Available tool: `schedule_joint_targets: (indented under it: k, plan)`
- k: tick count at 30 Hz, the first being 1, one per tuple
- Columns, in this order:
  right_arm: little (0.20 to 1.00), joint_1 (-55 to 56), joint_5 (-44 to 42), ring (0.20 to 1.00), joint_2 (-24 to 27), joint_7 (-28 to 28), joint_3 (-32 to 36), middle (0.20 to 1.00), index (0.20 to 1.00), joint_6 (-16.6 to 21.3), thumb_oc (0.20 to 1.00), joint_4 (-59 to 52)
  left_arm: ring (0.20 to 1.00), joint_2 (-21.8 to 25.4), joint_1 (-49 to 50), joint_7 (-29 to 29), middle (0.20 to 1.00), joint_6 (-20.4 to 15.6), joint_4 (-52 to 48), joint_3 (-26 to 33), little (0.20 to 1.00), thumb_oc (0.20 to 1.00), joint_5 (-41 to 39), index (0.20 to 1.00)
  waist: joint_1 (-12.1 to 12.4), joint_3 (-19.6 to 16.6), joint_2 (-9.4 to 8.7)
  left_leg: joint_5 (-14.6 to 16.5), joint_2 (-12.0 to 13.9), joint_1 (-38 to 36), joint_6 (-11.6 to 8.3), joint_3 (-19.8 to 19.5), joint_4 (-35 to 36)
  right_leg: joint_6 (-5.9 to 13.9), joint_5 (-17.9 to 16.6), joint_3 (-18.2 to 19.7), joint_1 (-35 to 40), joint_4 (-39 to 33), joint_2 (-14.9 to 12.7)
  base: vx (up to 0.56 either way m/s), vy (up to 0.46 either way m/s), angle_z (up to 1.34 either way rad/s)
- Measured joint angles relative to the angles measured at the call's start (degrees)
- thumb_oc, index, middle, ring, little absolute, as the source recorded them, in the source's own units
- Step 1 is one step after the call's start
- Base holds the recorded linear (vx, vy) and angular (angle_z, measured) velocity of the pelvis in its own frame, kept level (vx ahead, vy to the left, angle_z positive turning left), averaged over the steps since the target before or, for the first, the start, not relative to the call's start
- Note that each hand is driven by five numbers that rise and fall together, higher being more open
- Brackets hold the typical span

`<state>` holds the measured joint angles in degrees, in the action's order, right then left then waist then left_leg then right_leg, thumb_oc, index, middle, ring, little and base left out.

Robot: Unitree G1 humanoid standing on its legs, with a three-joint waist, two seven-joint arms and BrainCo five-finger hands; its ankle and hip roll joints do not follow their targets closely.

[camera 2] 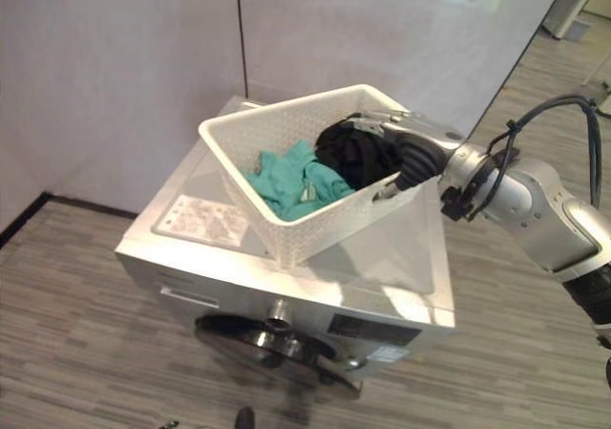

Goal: Grab the laundry basket,head to the washer,open it,put in the laundry and shut it.

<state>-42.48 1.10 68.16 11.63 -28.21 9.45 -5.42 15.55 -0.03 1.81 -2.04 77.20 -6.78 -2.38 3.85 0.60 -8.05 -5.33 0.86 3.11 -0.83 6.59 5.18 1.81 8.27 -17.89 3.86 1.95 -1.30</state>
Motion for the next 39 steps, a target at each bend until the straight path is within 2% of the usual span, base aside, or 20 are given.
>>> schedule_joint_targets:
  k: [7,10,14,16,23,24,25,26,27,35,39]
  plan:
    - [1.000,-0.4,-2.5,1.000,0.6,3.4,-0.1,1.000,1.000,-1.2,1.000,0.6,1.000,-0.1,0.0,-0.8,1.000,0.0,0.1,0.6,1.000,1.000,-0.1,1.000,0.1,0.2,0.13,0.0,-0.3,-0.2,-0.01,-1.0,0.0,0.00,0.0,-0.1,1.2,-1.7,0.0,0.01,0.002,0.08]
    - [1.000,-4.4,-2.4,1.000,-1.4,3.7,-5.6,1.000,1.000,-2.5,1.000,4.9,1.000,-0.1,-0.3,-0.8,1.000,0.1,0.0,0.4,1.000,1.000,-0.7,1.000,-0.1,0.5,0.20,0.0,-0.3,-0.2,-0.01,-0.9,0.0,0.07,-0.2,0.0,1.3,-1.8,0.0,0.00,0.002,-0.01]
    - [1.000,-7.0,-2.3,1.000,-3.9,4.8,-9.5,1.000,1.000,-3.3,1.000,7.6,1.000,0.0,-0.7,-0.9,1.000,0.1,-0.2,-0.2,1.000,1.000,-1.7,1.000,0.2,1.6,-0.27,0.0,-0.3,0.0,-0.02,-1.1,0.0,0.04,-0.4,-0.1,1.3,-2.2,0.1,0.00,0.000,0.00]
    - [1.000,-11.8,-1.9,1.000,-4.1,6.1,-15.4,1.000,1.000,-3.6,1.000,9.3,1.000,0.0,-1.0,-1.0,1.000,0.1,-0.1,-0.2,1.000,1.000,-1.7,1.000,0.6,1.7,-0.39,0.0,-0.3,0.1,-0.01,-1.1,0.0,0.16,-0.5,-0.1,1.3,-2.3,-0.1,0.00,0.000,0.00]
    - [1.000,-13.2,-0.2,1.000,-8.0,7.4,-15.9,1.000,1.000,-5.3,1.000,12.0,1.000,0.0,-1.1,-1.2,1.000,0.2,-0.1,-0.2,1.000,1.000,-2.2,1.000,0.7,1.7,-0.51,0.0,-0.5,0.1,-0.01,-1.1,0.0,0.23,-0.5,-0.1,1.3,-2.4,-0.3,0.00,0.000,0.00]
    - [0.401,-13.0,0.4,0.401,-8.6,7.3,-15.7,0.401,0.401,-5.6,0.401,12.6,1.000,0.0,-0.9,-1.3,1.000,0.2,-0.1,-0.2,1.000,1.000,-2.2,1.000,0.8,1.8,-0.47,0.0,-0.5,0.2,-0.01,-1.1,0.0,0.24,-0.5,-0.1,1.3,-2.4,-0.3,0.00,0.000,0.00]
    - [0.200,-12.4,1.5,0.200,-10.3,7.2,-14.3,0.200,0.200,-5.6,0.200,14.1,1.000,0.1,-0.7,-1.3,1.000,0.2,0.0,-0.2,1.000,1.000,-2.2,1.000,0.7,1.7,-0.61,0.0,-0.5,0.0,-0.01,-1.0,0.0,0.25,-0.5,0.0,1.3,-2.4,-0.3,0.00,0.000,0.00]
    - [0.200,-11.9,2.1,0.200,-12.3,7.2,-13.2,0.200,0.200,-5.6,0.200,15.8,1.000,0.2,-0.7,-1.3,1.000,0.2,0.1,-0.2,1.000,1.000,-2.2,1.000,0.5,1.6,-0.75,0.0,-0.5,0.0,-0.01,-1.0,0.0,0.25,-0.5,0.0,1.4,-2.4,-0.2,0.00,0.007,-0.03]
    - [0.200,-11.7,4.4,0.200,-16.6,7.0,-12.3,0.200,0.200,-6.4,0.200,19.8,1.000,0.1,-1.2,-1.2,1.000,0.6,0.1,-0.4,1.000,1.000,-2.2,1.000,0.2,1.6,-0.70,0.0,-0.4,0.0,-0.02,-1.0,0.0,0.23,-0.6,0.0,1.3,-2.4,0.0,0.00,0.000,0.00]
    - [0.200,-11.9,14.2,0.200,-23.6,4.4,-9.9,0.200,0.200,-8.3,0.200,25.1,1.000,-0.2,-2.2,-1.2,1.000,1.4,-0.2,-1.4,1.000,1.000,-2.2,1.000,1.1,1.5,-0.77,0.0,-0.2,0.0,-0.02,-1.1,0.0,0.14,-0.7,0.0,1.3,-2.3,0.1,0.00,0.000,0.00]
    - [0.200,-13.0,18.6,0.200,-32.0,0.8,-5.9,0.200,0.200,-11.0,0.200,33.7,1.000,-0.2,-3.3,-1.2,1.000,2.4,-0.3,-3.4,1.000,1.000,-2.2,1.000,1.7,0.8,-1.25,0.0,-0.3,-0.2,-0.01,-1.0,0.0,0.10,-0.8,0.1,1.5,-2.4,0.1,0.00,0.000,0.00]
